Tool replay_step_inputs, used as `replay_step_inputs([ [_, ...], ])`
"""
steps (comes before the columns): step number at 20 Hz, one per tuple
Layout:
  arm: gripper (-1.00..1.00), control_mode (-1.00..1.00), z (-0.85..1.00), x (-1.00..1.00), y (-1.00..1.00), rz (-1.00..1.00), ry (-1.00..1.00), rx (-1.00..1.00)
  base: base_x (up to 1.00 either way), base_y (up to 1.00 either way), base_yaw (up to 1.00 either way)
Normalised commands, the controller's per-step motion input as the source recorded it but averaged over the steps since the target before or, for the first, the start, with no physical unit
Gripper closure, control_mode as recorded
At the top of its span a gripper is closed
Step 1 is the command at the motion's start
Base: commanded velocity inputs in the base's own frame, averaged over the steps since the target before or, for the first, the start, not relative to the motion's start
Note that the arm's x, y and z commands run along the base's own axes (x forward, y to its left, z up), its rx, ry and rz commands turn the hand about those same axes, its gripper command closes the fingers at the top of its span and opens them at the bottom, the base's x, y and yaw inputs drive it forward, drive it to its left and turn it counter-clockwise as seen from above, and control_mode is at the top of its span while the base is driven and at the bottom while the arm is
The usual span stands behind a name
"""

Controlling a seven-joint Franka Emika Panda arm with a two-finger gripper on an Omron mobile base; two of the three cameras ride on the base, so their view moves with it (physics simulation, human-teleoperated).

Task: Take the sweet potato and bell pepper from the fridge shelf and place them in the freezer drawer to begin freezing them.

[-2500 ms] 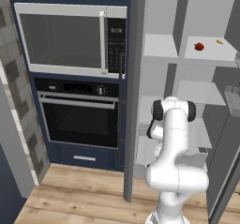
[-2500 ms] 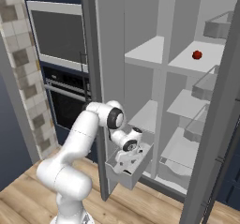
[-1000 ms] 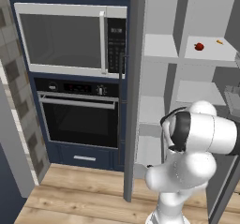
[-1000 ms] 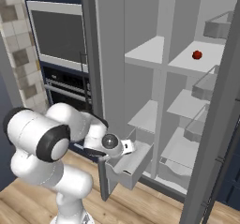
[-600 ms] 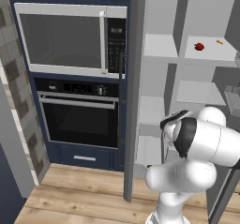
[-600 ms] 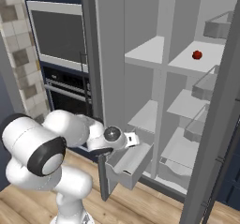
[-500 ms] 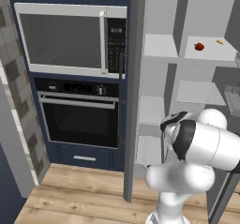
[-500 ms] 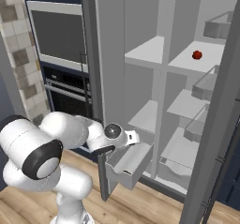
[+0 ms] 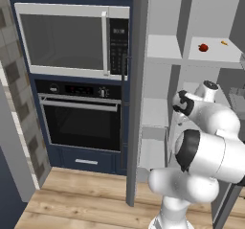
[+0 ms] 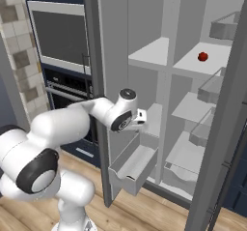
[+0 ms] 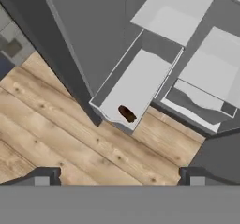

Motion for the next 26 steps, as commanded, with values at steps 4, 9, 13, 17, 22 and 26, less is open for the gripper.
replay_step_inputs([
  [4, -1.00, -1.00, 0.07, -0.64, 0.59, -0.13, 0.15, 0.15, 0.00, 0.00, 0.00],
  [9, -1.00, -1.00, -0.06, -0.74, 0.69, -0.17, 0.09, 0.06, 0.00, 0.00, 0.00],
  [13, -1.00, -1.00, 0.02, -0.18, -0.32, -0.21, -0.07, -0.05, 0.00, 0.00, 0.00],
  [17, -1.00, -1.00, 0.26, 0.00, -0.85, -0.02, -0.15, -0.05, 0.00, 0.00, 0.00],
  [22, -1.00, -1.00, 0.00, -0.58, 0.07, -0.10, -0.06, 0.00, 0.00, 0.00, 0.00],
  [26, -1.00, -1.00, 0.00, 0.26, -0.32, -0.10, 0.00, 0.00, 0.00, 0.00, 0.00],
])
